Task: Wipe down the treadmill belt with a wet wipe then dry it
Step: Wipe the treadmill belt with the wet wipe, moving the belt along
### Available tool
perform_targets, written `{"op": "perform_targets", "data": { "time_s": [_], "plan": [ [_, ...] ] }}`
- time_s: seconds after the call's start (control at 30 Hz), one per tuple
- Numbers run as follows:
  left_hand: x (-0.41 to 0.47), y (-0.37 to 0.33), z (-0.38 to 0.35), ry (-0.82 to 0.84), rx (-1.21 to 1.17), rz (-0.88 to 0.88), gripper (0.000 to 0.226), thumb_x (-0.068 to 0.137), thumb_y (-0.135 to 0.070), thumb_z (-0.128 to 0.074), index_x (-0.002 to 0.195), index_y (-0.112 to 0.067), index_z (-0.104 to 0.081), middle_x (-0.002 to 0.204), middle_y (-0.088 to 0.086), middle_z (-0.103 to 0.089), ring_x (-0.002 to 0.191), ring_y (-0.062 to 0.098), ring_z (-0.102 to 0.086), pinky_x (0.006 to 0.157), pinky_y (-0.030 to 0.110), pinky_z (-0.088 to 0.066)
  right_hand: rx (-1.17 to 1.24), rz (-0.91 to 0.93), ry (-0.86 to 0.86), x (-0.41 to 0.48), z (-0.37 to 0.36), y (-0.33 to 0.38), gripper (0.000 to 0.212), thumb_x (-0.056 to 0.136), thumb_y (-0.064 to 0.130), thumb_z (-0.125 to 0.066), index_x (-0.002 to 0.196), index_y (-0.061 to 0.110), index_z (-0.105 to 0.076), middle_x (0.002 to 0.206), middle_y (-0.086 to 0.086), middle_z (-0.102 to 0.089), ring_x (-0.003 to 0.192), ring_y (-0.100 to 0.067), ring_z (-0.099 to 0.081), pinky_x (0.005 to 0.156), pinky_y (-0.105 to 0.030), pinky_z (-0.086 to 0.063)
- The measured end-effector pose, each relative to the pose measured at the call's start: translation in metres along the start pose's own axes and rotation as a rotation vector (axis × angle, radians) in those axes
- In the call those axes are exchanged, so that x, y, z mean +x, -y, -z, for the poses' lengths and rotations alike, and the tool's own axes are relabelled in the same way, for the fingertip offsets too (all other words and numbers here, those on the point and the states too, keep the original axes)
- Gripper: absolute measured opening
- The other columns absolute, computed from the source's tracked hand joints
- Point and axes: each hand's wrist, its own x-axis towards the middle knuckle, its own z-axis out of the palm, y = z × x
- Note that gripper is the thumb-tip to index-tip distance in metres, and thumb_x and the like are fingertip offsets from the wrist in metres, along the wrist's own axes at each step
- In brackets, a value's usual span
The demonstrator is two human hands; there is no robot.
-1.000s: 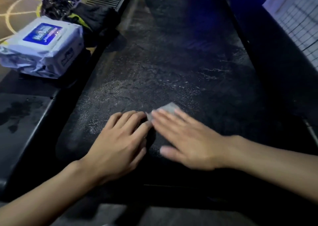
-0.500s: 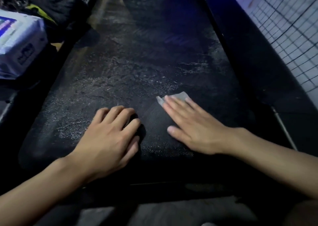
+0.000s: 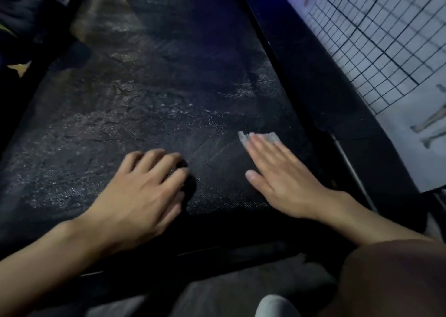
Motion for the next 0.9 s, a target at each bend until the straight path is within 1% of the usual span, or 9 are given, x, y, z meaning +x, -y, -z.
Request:
{"op": "perform_targets", "data": {
  "time_s": [0.13, 0.27, 0.33, 0.47, 0.6, 0.67, 0.73, 0.83, 0.9],
  "plan": [
    [0.006, -0.012, -0.006, 0.004, 0.018, -0.061, 0.047, 0.088, -0.04, -0.039, 0.123, -0.016, -0.06, 0.127, 0.016, -0.054, 0.113, 0.042, -0.051, 0.091, 0.053, -0.04, -0.047, 0.008, 0.044, -0.032, -0.01, 0.007, 0.074, 0.096, 0.062, 0.002, 0.155, 0.022, 0.021, 0.164, 0.003, 0.023, 0.147, -0.005, 0.028, 0.123, -0.035, 0.01],
    [0.006, -0.012, -0.006, 0.007, 0.019, -0.049, 0.047, 0.086, -0.039, -0.04, 0.122, -0.016, -0.06, 0.126, 0.017, -0.054, 0.112, 0.043, -0.051, 0.09, 0.055, -0.039, -0.042, -0.257, 0.007, -0.046, -0.011, -0.018, 0.076, 0.091, 0.062, 0.013, 0.154, 0.021, 0.022, 0.163, 0.003, 0.025, 0.145, -0.004, 0.032, 0.123, -0.035, 0.011],
    [0.006, -0.012, -0.007, 0.008, 0.023, -0.056, 0.047, 0.086, -0.039, -0.04, 0.122, -0.016, -0.059, 0.126, 0.017, -0.054, 0.112, 0.043, -0.051, 0.09, 0.055, -0.038, -0.037, -0.283, 0.022, -0.047, -0.013, -0.022, 0.078, 0.089, 0.062, 0.013, 0.153, 0.019, 0.023, 0.161, 0.003, 0.028, 0.143, -0.004, 0.035, 0.121, -0.032, 0.017],
    [0.006, -0.012, -0.008, 0.007, 0.017, -0.059, 0.047, 0.086, -0.04, -0.04, 0.122, -0.016, -0.059, 0.127, 0.018, -0.054, 0.113, 0.043, -0.05, 0.09, 0.055, -0.038, 0.189, -0.23, -0.016, -0.05, -0.003, -0.029, 0.072, 0.092, 0.055, -0.001, 0.152, 0.021, 0.018, 0.164, 0.006, 0.019, 0.144, 0.005, 0.027, 0.12, -0.023, 0.016],
    [0.007, -0.012, -0.008, -0.011, 0.005, -0.063, 0.047, 0.085, -0.039, -0.04, 0.12, -0.015, -0.06, 0.126, 0.018, -0.054, 0.113, 0.044, -0.05, 0.09, 0.055, -0.037, -0.011, -0.154, 0.016, -0.056, -0.011, -0.031, 0.075, 0.096, 0.058, -0.001, 0.154, 0.015, 0.017, 0.164, 0.0, 0.021, 0.146, -0.004, 0.028, 0.122, -0.029, 0.013],
    [0.008, -0.011, -0.007, -0.007, -0.003, -0.056, 0.046, 0.085, -0.04, -0.041, 0.12, -0.016, -0.06, 0.125, 0.017, -0.054, 0.112, 0.043, -0.05, 0.09, 0.055, -0.038, -0.039, -0.116, 0.04, -0.051, -0.012, -0.023, 0.08, 0.095, 0.062, 0.002, 0.155, 0.011, 0.017, 0.164, -0.003, 0.022, 0.147, -0.007, 0.029, 0.123, -0.033, 0.013],
    [0.009, -0.01, -0.007, -0.003, -0.011, -0.055, 0.046, 0.085, -0.041, -0.041, 0.12, -0.017, -0.059, 0.125, 0.015, -0.054, 0.112, 0.042, -0.05, 0.09, 0.054, -0.038, -0.029, -0.027, 0.034, -0.041, -0.012, -0.004, 0.083, 0.096, 0.064, 0.002, 0.156, 0.008, 0.013, 0.165, -0.006, 0.018, 0.149, -0.011, 0.024, 0.123, -0.036, 0.009],
    [0.008, -0.008, -0.005, -0.007, -0.047, -0.039, 0.044, 0.088, -0.043, -0.039, 0.119, -0.018, -0.058, 0.126, 0.009, -0.055, 0.113, 0.038, -0.05, 0.092, 0.051, -0.039, -0.073, 0.206, -0.014, -0.021, -0.016, 0.029, 0.082, 0.101, 0.058, -0.017, 0.157, 0.001, 0.0, 0.166, -0.014, 0.005, 0.153, -0.02, 0.01, 0.124, -0.037, 0.003],
    [0.005, -0.005, -0.003, -0.031, -0.104, -0.018, 0.042, 0.091, -0.041, -0.036, 0.116, -0.015, -0.058, 0.125, 0.006, -0.055, 0.114, 0.033, -0.051, 0.093, 0.047, -0.04, -0.078, 0.31, 0.021, -0.013, -0.013, 0.038, 0.079, 0.103, 0.054, -0.021, 0.157, 0.002, 0.002, 0.166, -0.013, 0.008, 0.153, -0.018, 0.014, 0.125, -0.037, 0.004]
  ]
}}
